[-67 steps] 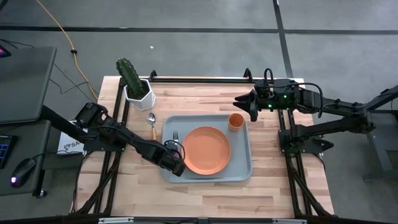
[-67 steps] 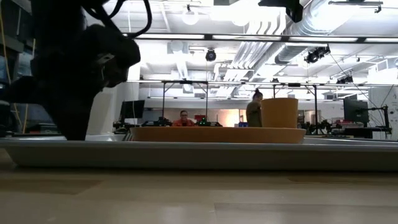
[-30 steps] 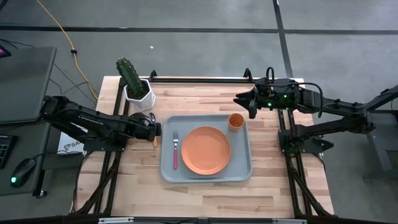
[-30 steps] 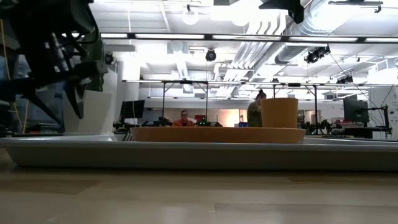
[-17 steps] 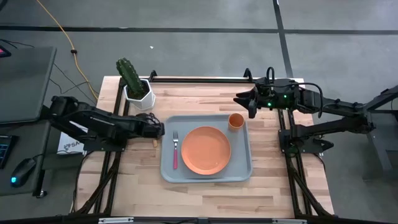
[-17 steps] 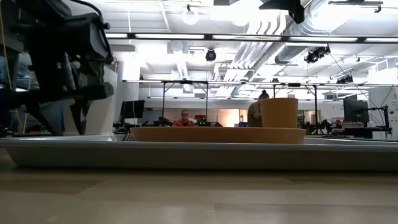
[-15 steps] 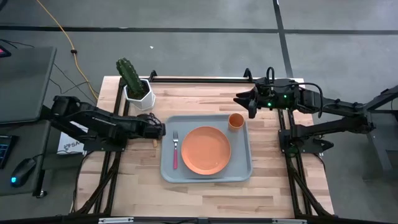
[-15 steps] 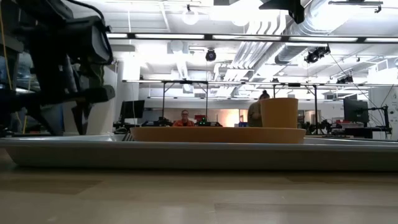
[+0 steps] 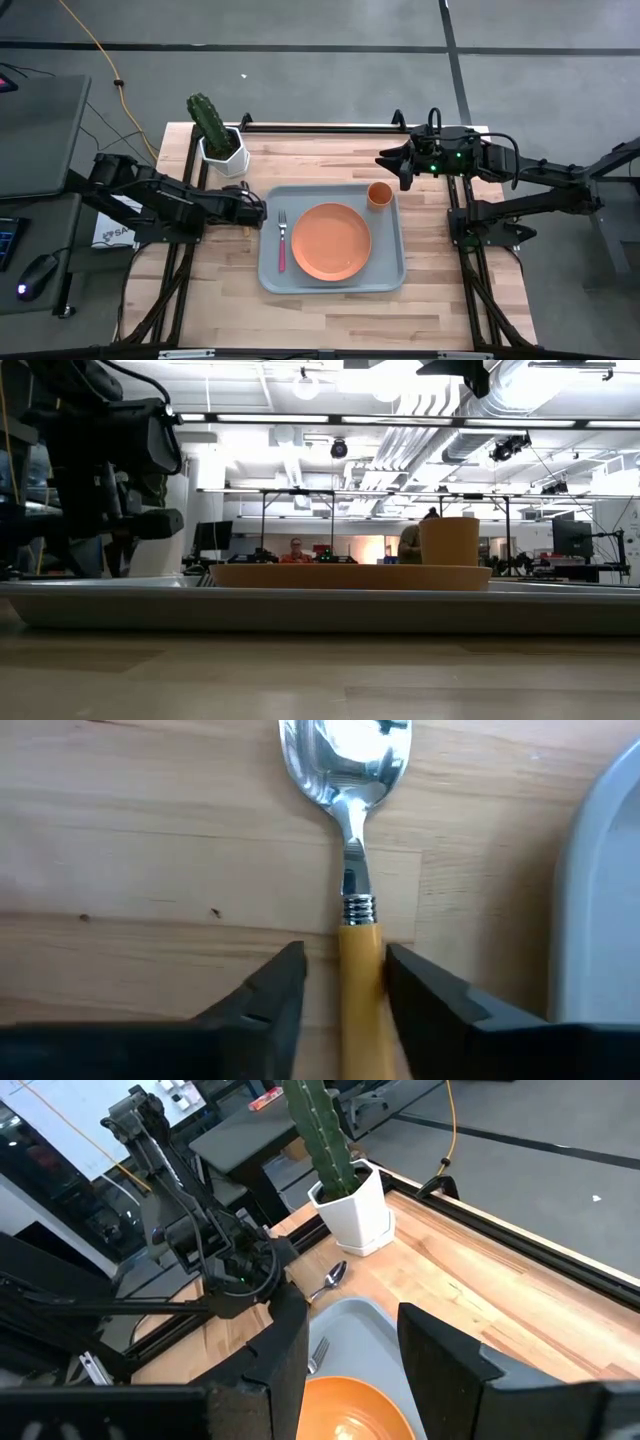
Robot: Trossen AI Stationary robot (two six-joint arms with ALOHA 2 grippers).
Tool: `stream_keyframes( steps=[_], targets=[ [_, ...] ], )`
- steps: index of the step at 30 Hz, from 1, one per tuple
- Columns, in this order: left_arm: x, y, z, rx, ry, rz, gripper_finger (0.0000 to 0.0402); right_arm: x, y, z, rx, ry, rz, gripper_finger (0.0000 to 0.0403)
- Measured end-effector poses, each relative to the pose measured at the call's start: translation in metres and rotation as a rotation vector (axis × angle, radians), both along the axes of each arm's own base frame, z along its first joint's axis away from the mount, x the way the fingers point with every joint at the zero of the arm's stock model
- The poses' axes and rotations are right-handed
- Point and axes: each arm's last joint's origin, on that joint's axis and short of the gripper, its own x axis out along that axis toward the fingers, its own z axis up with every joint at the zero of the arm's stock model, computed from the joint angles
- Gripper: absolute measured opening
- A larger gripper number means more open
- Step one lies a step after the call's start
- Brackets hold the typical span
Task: Pick and place plate/cup/fork/spoon on tray
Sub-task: Put the yellow spoon to the left of the pink fork on the gray tray
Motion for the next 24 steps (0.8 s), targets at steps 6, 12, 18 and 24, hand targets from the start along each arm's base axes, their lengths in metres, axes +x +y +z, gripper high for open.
stream_keyframes(
  steps=[6,12,18,24],
  targets=[
    [-0.002,-0.001,0.001,-0.002,0.019,-0.020,0.0024,0.000,0.000,0.000,0.000,0.000,0.000,0.0147],
    [-0.003,-0.001,0.005,-0.012,-0.006,-0.025,0.0026,0.000,0.000,0.000,0.020,-0.005,-0.006,0.0147],
    [-0.003,-0.003,0.025,0.006,-0.076,-0.082,0.0022,0.000,0.000,0.000,0.024,-0.006,-0.008,0.0147],
    [0.006,-0.010,0.069,0.111,-0.176,-0.194,0.0017,0.000,0.000,0.000,0.024,-0.005,-0.008,0.0147]
  ],
)
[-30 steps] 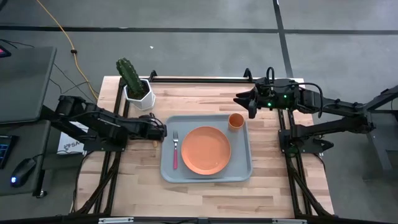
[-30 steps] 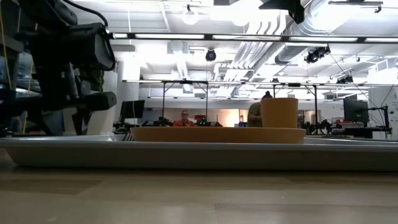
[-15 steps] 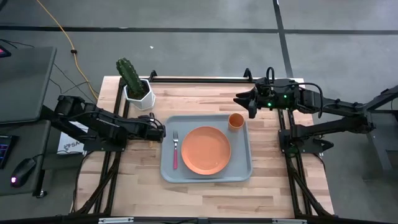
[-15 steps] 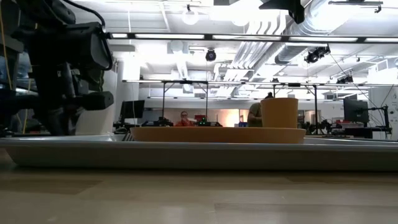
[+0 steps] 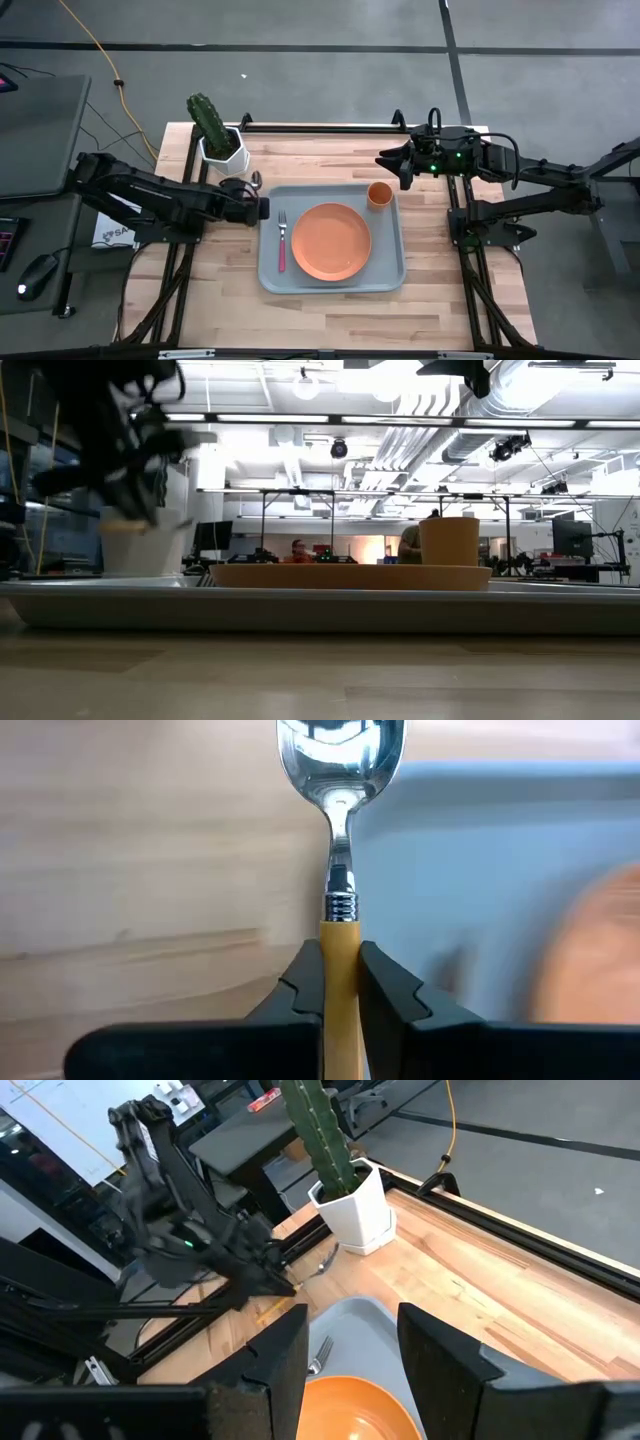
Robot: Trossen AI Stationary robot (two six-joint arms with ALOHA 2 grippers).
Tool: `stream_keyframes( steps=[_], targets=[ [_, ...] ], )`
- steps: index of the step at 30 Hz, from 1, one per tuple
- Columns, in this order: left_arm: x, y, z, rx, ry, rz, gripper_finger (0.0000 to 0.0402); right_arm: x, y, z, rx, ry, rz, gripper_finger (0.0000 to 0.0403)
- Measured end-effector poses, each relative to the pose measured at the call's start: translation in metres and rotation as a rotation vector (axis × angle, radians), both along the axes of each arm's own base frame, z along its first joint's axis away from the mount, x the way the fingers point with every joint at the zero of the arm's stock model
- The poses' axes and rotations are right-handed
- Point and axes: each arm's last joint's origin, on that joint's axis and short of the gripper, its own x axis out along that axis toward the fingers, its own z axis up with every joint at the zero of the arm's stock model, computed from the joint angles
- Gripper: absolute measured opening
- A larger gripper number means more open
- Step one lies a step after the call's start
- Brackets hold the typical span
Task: Pick and place plate/cup/fork/spoon on tray
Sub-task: Put the yellow spoon to the left of the pink fork on the gray tray
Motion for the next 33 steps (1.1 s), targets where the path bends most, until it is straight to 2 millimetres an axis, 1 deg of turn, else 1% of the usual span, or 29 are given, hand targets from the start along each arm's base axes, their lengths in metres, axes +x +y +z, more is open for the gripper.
stream_keyframes(
  steps=[5,8,11,14,17,19,23,28,30,33],
  targets=[
    [0.012,-0.005,0.037,0.101,-0.065,-0.044,0.0016,0.000,0.000,0.000,-0.004,0.001,0.001,0.0147],
    [0.019,-0.005,0.049,0.159,-0.083,-0.045,0.0016,0.000,0.000,0.000,-0.004,0.001,0.001,0.0147],
    [0.027,-0.006,0.057,0.167,-0.095,-0.055,0.0015,0.000,0.000,0.000,-0.004,0.002,0.001,0.0147],
    [0.034,-0.017,0.057,0.131,-0.097,-0.099,0.0015,0.000,0.000,0.000,-0.001,0.001,0.000,0.0147],
    [0.037,-0.036,0.054,0.077,-0.115,-0.127,0.0015,0.000,0.000,0.000,-0.004,0.005,0.001,0.0147],
    [0.038,-0.052,0.051,0.045,-0.143,-0.124,0.0015,0.000,0.000,-0.001,-0.005,0.009,0.001,0.0147],
    [0.037,-0.086,0.039,-0.027,-0.167,-0.103,0.0015,0.000,0.000,-0.001,-0.007,0.008,0.002,0.0147],
    [0.035,-0.121,0.019,-0.127,-0.155,-0.084,0.0015,0.000,0.000,-0.001,-0.006,0.011,0.002,0.0147],
    [0.036,-0.133,0.014,-0.165,-0.179,-0.082,0.0015,0.000,0.000,-0.001,-0.007,0.013,0.002,0.0147],
    [0.037,-0.146,0.007,-0.194,-0.201,-0.075,0.0015,0.000,0.000,-0.001,-0.005,0.017,0.002,0.0147]
  ],
)
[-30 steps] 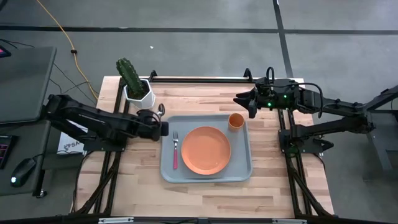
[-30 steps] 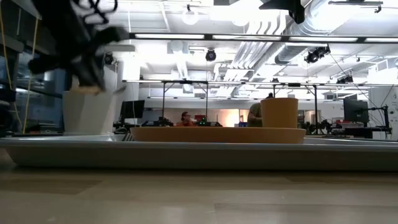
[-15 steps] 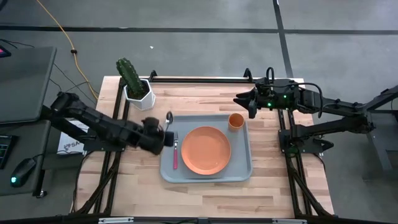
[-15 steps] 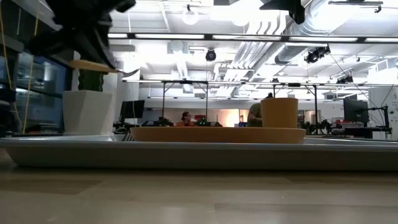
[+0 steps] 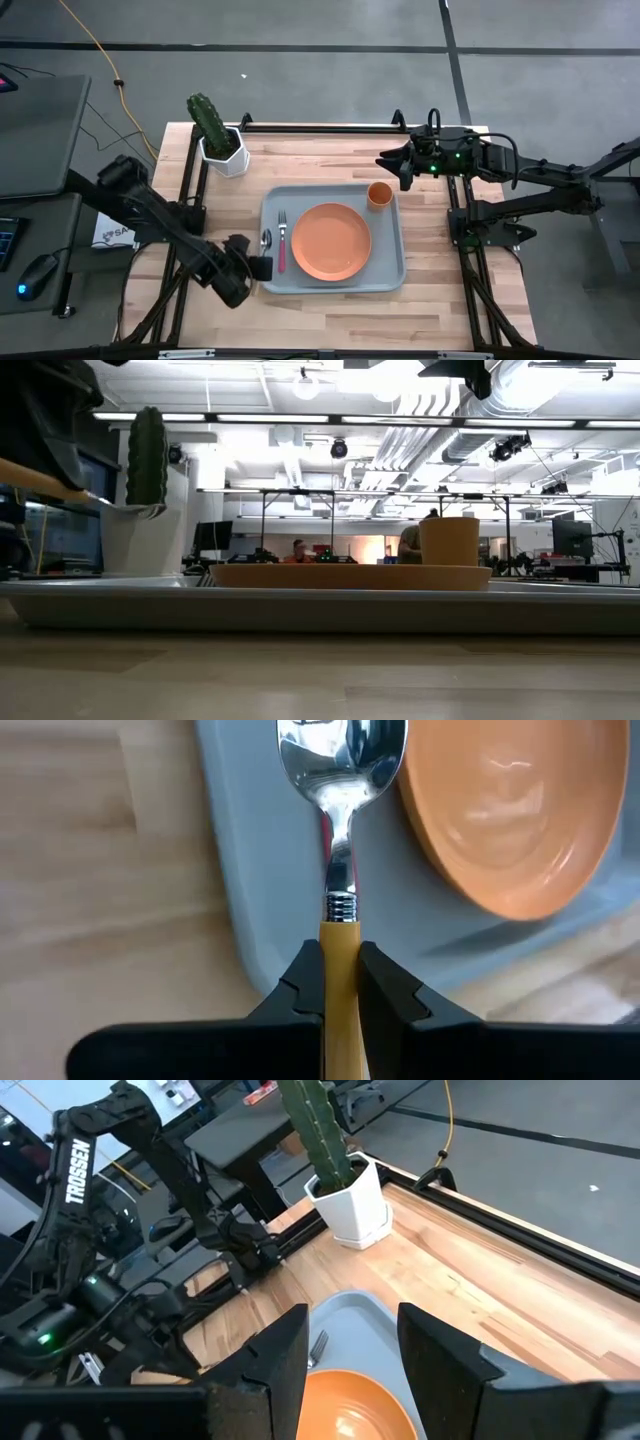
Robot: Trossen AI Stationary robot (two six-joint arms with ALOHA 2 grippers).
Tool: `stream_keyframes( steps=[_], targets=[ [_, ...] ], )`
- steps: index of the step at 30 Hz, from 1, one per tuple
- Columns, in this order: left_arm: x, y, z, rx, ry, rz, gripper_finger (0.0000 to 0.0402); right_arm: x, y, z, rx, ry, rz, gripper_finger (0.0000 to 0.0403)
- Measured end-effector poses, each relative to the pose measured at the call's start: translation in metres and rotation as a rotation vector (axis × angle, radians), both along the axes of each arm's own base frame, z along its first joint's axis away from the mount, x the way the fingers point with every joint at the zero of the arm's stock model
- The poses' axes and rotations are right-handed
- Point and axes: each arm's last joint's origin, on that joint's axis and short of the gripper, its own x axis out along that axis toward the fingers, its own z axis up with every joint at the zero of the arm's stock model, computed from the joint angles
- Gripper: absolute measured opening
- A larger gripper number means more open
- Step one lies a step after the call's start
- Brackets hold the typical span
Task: Pick and place plate/cup/fork/spoon on tray
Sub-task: Put the yellow spoon to the left of the pink fork on the gray tray
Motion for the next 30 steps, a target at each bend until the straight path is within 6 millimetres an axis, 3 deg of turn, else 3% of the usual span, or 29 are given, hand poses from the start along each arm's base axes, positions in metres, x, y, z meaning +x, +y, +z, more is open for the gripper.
stream_keyframes(
  steps=[21,30],
  targets=[
    [0.003,0.002,0.001,-0.011,-0.021,0.018,0.0015,0.000,0.000,-0.001,0.001,0.015,-0.007,0.0147],
    [0.022,0.018,0.002,0.043,-0.117,0.079,0.0015,0.000,0.000,-0.001,0.001,0.015,-0.007,0.0147]
  ],
)
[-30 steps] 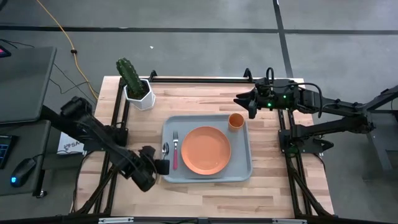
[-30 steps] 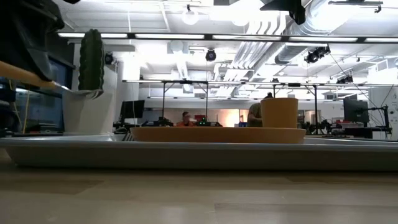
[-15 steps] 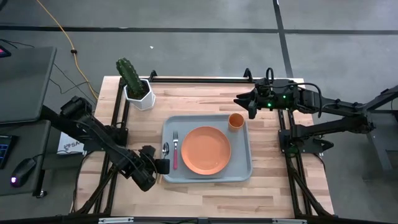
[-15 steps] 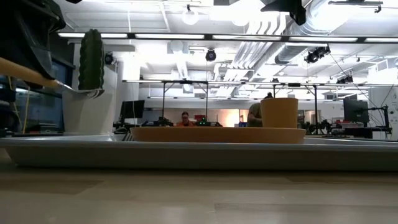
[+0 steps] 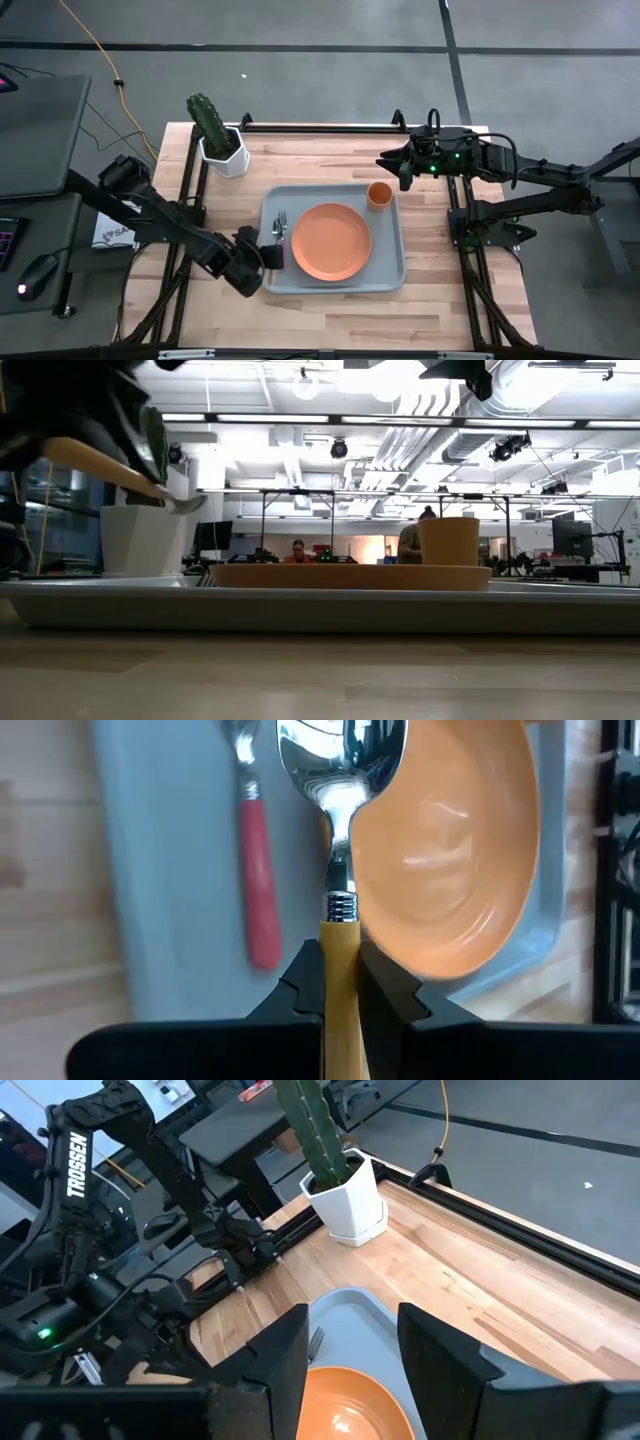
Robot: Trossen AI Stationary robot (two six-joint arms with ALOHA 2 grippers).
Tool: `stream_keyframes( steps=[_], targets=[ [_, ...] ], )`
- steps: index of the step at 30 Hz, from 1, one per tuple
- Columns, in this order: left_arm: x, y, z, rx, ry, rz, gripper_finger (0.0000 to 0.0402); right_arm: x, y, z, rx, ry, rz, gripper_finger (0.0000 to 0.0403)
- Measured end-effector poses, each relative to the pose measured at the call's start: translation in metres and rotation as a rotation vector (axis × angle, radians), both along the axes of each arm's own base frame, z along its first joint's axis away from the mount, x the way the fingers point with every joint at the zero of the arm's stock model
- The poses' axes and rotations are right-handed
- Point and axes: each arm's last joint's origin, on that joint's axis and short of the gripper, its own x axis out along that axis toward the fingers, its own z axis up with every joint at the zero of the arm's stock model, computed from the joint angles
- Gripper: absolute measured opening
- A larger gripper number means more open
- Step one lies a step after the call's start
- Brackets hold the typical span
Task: Pick and place plate/cup/fork/spoon on tray
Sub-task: Put the yellow spoon to the left of the pink fork on the gray tray
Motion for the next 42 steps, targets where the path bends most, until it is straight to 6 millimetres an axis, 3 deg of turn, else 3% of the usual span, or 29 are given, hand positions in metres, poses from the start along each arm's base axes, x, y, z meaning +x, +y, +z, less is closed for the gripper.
stream_keyframes(
  steps=[6,11,15,23,33,42],
  targets=[
    [0.014,0.008,-0.010,0.034,0.012,-0.011,0.0015,0.000,0.000,0.000,0.000,0.001,0.000,0.0147],
    [0.006,0.011,-0.023,0.043,0.094,0.127,0.0015,0.000,0.000,-0.001,0.009,0.005,-0.001,0.0147],
    [-0.002,0.011,-0.024,0.047,0.180,0.117,0.0015,0.000,0.000,-0.001,0.010,0.006,0.001,0.0147],
    [0.006,0.019,-0.035,0.061,0.225,0.137,0.0015,0.000,0.000,-0.001,0.011,0.012,0.002,0.0147],
    [0.016,0.014,-0.057,0.047,0.256,0.110,0.0015,-0.001,0.000,-0.002,0.005,0.025,0.000,0.0147],
    [0.021,0.024,-0.059,0.072,0.277,0.109,0.0017,-0.001,0.000,-0.003,0.006,0.031,0.000,0.0147]
  ],
)
